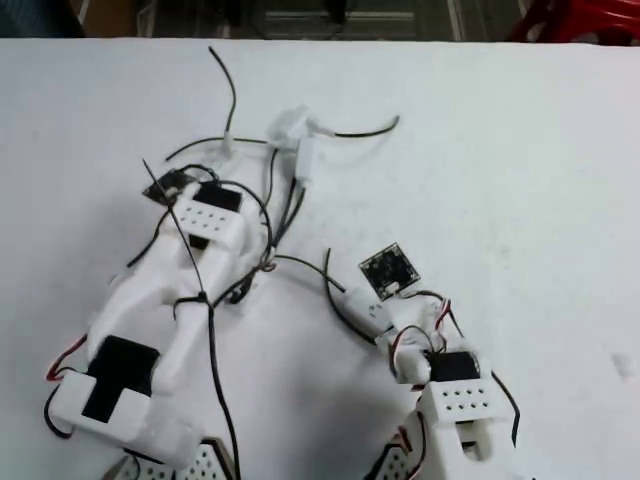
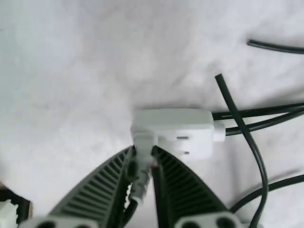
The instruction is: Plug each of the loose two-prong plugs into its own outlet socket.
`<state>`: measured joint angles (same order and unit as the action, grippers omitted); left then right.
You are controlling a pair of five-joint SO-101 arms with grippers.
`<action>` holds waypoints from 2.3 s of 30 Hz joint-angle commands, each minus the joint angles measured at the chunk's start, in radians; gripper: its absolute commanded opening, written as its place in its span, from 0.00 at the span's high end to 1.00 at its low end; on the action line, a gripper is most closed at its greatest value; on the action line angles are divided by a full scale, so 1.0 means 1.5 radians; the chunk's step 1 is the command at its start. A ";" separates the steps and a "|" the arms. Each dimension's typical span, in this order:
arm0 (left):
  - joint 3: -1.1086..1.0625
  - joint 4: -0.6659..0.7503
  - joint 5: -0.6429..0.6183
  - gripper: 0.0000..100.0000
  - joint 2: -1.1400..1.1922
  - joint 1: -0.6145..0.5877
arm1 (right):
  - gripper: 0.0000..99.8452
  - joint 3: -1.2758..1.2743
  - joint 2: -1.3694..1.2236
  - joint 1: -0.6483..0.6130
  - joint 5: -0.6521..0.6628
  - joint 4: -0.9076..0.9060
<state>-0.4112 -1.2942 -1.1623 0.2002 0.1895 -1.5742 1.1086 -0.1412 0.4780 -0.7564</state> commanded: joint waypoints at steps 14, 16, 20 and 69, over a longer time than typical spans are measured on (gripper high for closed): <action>-0.031 0.012 0.007 0.98 0.003 0.003 | 0.97 0.003 0.010 -0.006 0.001 0.013; -0.031 0.012 0.010 0.98 0.003 0.003 | 0.97 0.003 0.010 -0.006 0.001 0.013; -0.031 0.013 0.011 0.93 0.003 0.003 | 0.97 0.003 0.010 -0.006 0.001 0.013; -0.053 -0.130 0.007 0.77 -0.341 -0.012 | 0.97 0.003 0.010 -0.007 0.001 0.013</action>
<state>-0.5063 -1.4645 -1.1546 -0.2094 0.1772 -1.5742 1.1086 -0.1412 0.4795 -0.7503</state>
